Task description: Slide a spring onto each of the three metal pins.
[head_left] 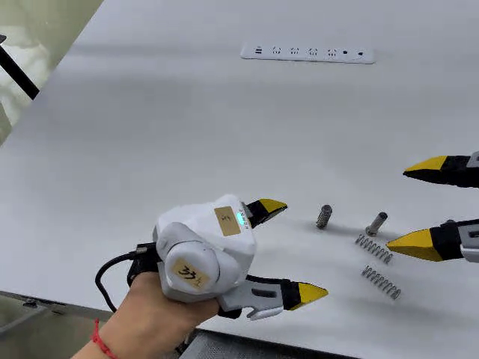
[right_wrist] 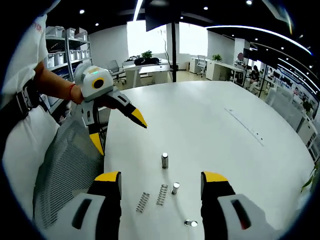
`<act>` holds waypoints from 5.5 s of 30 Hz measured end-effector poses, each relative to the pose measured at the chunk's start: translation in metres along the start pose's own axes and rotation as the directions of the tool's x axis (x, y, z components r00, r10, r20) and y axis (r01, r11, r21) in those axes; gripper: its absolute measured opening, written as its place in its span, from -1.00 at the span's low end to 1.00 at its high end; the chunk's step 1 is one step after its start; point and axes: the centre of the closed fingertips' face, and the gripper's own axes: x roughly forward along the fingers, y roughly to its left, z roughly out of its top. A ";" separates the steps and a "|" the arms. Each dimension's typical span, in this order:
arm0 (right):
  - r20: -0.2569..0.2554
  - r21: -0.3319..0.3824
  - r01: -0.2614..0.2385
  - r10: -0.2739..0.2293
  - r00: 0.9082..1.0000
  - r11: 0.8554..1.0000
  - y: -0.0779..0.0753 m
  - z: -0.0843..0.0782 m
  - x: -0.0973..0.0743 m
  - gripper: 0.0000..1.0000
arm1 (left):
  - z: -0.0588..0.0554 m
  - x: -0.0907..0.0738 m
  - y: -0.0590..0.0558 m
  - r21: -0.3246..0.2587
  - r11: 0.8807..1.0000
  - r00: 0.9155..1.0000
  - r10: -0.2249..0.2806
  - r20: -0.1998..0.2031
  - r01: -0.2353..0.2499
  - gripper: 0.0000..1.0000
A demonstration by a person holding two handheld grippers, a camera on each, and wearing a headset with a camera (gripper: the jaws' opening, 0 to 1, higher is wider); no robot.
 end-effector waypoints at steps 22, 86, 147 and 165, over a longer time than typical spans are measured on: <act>0.158 0.180 0.087 -0.116 0.981 0.980 -0.005 -0.080 -0.069 0.73 | 0.005 0.032 -0.030 0.181 0.975 0.983 -0.101 -0.154 0.128 0.23; 0.177 0.289 0.156 -0.213 0.961 0.944 -0.007 -0.125 -0.083 0.65 | -0.045 0.123 -0.060 0.248 0.916 0.899 -0.205 -0.387 0.315 -0.76; 0.475 0.542 -0.048 -0.258 0.842 0.839 0.000 -0.012 -0.078 -0.30 | 0.094 0.069 -0.054 -0.027 0.979 0.970 -0.195 0.143 0.201 -0.79; 0.551 0.603 -0.195 -0.227 0.803 0.773 0.001 0.016 -0.071 -0.68 | 0.123 0.055 -0.048 -0.094 0.976 0.945 -0.165 0.282 0.199 -0.79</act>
